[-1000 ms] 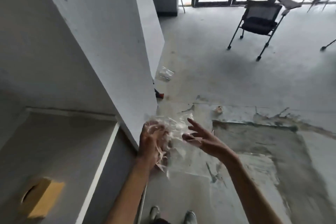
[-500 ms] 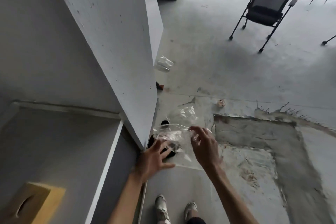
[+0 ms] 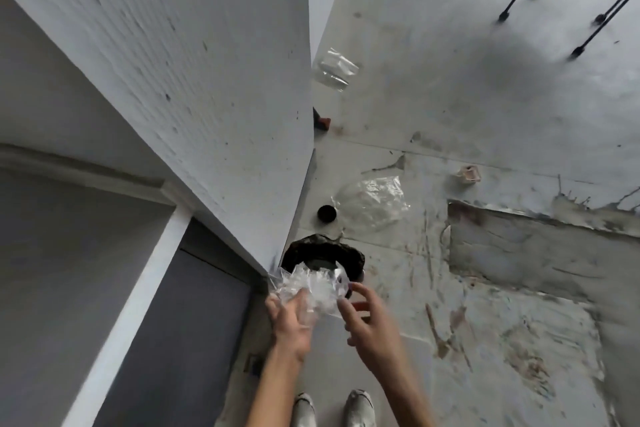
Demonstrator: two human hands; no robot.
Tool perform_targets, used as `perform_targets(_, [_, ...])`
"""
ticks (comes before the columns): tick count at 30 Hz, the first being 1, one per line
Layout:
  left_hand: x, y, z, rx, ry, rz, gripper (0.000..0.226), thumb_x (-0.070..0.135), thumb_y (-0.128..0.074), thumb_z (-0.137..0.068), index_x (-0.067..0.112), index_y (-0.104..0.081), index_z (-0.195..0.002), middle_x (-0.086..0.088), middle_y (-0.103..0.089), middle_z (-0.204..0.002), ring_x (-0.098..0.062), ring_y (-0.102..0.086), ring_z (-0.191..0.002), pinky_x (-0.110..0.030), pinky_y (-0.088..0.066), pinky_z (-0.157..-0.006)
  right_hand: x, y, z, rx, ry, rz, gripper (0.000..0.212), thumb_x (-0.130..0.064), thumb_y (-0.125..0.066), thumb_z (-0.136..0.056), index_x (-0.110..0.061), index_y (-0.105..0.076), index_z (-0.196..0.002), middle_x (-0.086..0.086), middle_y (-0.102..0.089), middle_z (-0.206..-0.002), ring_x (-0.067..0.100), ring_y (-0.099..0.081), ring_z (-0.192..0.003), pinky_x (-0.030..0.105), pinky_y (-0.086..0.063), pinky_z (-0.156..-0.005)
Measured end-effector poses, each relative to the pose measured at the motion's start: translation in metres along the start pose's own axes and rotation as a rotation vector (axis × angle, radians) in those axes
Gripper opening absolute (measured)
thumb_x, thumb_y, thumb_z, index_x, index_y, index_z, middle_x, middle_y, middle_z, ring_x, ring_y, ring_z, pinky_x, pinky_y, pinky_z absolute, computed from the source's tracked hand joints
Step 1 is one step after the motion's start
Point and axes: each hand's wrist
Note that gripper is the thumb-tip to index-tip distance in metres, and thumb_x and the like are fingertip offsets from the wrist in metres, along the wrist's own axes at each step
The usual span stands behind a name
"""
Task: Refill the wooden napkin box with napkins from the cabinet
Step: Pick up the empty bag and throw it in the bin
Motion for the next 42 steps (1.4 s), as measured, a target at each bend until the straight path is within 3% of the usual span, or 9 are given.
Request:
perform_targets(4, [-0.062, -0.024, -0.095, -0.305, -0.136, -0.104, 0.03, 0.006, -0.051, -0.09, 0.021, -0.054, -0.116, -0.019, -0.065, -0.108, -0.034, -0.064, -0.094, -0.043, -0.053, -0.076, 0.107, -0.038, -0.11, -0.129, 0.009, 0.038, 0.066, -0.077, -0.065, -0.063, -0.056, -0.044, -0.123, 0.002, -0.052, -0.113, 0.024, -0.065, -0.095, 0.047, -0.059, -0.079])
perform_targets(8, [-0.084, -0.029, -0.185, -0.517, -0.591, -0.58, 0.023, 0.009, -0.061, -0.09, 0.025, -0.06, -0.106, -0.017, -0.066, -0.106, -0.041, -0.066, -0.092, -0.047, -0.055, -0.074, 0.186, -0.058, -0.208, -0.087, 0.106, -0.081, 0.056, -0.068, -0.072, -0.066, -0.049, -0.051, -0.114, 0.005, -0.063, -0.118, 0.032, -0.062, -0.109, 0.056, -0.052, -0.091])
perform_targets(11, [-0.079, -0.018, -0.253, -0.816, -0.569, -0.766, 0.04, 0.025, -0.058, -0.094, 0.034, -0.051, -0.132, 0.009, -0.056, -0.137, -0.01, -0.053, -0.127, -0.029, -0.043, -0.104, 0.223, -0.057, -0.278, -0.049, 0.261, -0.127, 0.049, -0.052, -0.074, -0.075, -0.04, -0.051, -0.116, 0.001, -0.063, -0.119, 0.029, -0.062, -0.109, 0.055, -0.05, -0.094])
perform_targets(14, [-0.081, 0.002, -0.334, -0.482, -0.766, -0.794, 0.038, 0.019, -0.053, -0.097, 0.031, -0.053, -0.133, 0.01, -0.063, -0.125, -0.004, -0.057, -0.119, -0.025, -0.045, -0.104, 0.25, -0.066, -0.325, 0.08, 0.473, -0.072, 0.048, -0.044, -0.072, -0.08, -0.031, -0.048, -0.119, -0.029, -0.048, -0.119, -0.016, -0.044, -0.108, 0.035, -0.044, -0.096])
perform_targets(18, [-0.121, 0.019, -0.4, -0.056, -0.799, -1.207, 0.055, 0.018, -0.058, -0.09, 0.025, -0.037, -0.141, -0.013, -0.05, -0.125, -0.03, -0.053, -0.116, -0.04, -0.046, -0.098, 0.293, -0.118, -0.332, 0.011, 0.562, 0.362, 0.056, -0.061, -0.061, -0.078, -0.029, -0.04, -0.118, -0.012, -0.052, -0.112, 0.007, -0.055, -0.09, 0.03, -0.046, -0.075])
perform_targets(24, [-0.126, 0.018, -0.405, 0.042, -0.85, -1.221, 0.062, 0.0, -0.046, -0.087, 0.032, -0.034, -0.139, -0.012, -0.05, -0.126, -0.032, -0.061, -0.104, -0.042, -0.052, -0.085, 0.333, -0.182, -0.341, 0.213, 0.454, 1.006, 0.053, -0.064, -0.048, -0.081, -0.019, -0.054, -0.11, 0.004, -0.067, -0.094, 0.027, -0.056, -0.088, 0.039, -0.045, -0.074])
perform_targets(32, [-0.126, 0.017, -0.409, -0.065, -0.86, -1.211, 0.062, -0.001, -0.051, -0.086, 0.029, -0.037, -0.138, -0.005, -0.049, -0.139, -0.024, -0.051, -0.126, -0.037, -0.046, -0.103, 0.327, -0.193, -0.362, -0.42, 0.135, 0.982, 0.048, -0.024, -0.055, -0.09, -0.014, -0.036, -0.133, 0.021, -0.032, -0.136, 0.046, -0.057, -0.108, 0.044, -0.047, -0.089])
perform_targets(37, [-0.126, 0.022, -0.414, -0.085, -0.846, -1.241, 0.061, 0.0, -0.052, -0.087, 0.03, -0.036, -0.138, -0.005, -0.051, -0.134, -0.023, -0.055, -0.12, -0.036, -0.048, -0.099, 0.319, -0.189, -0.358, -0.118, 0.277, 1.049, 0.034, -0.018, -0.055, -0.089, -0.009, -0.044, -0.12, 0.016, -0.061, -0.114, 0.035, -0.059, -0.107, 0.04, -0.048, -0.081])
perform_targets(42, [-0.133, 0.012, -0.419, -0.09, -0.801, -1.383, 0.063, 0.003, -0.048, -0.087, 0.029, -0.028, -0.141, -0.009, -0.046, -0.138, -0.027, -0.052, -0.122, -0.041, -0.046, -0.1, 0.325, -0.192, -0.376, -0.345, 0.111, 1.086, 0.031, -0.012, -0.046, -0.091, -0.004, -0.055, -0.119, 0.019, -0.062, -0.12, 0.037, -0.061, -0.11, 0.04, -0.05, -0.087])
Point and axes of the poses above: each hand's wrist, its own z-axis away from the middle knuckle, its own y-axis out of the back of the hand, x = y × z
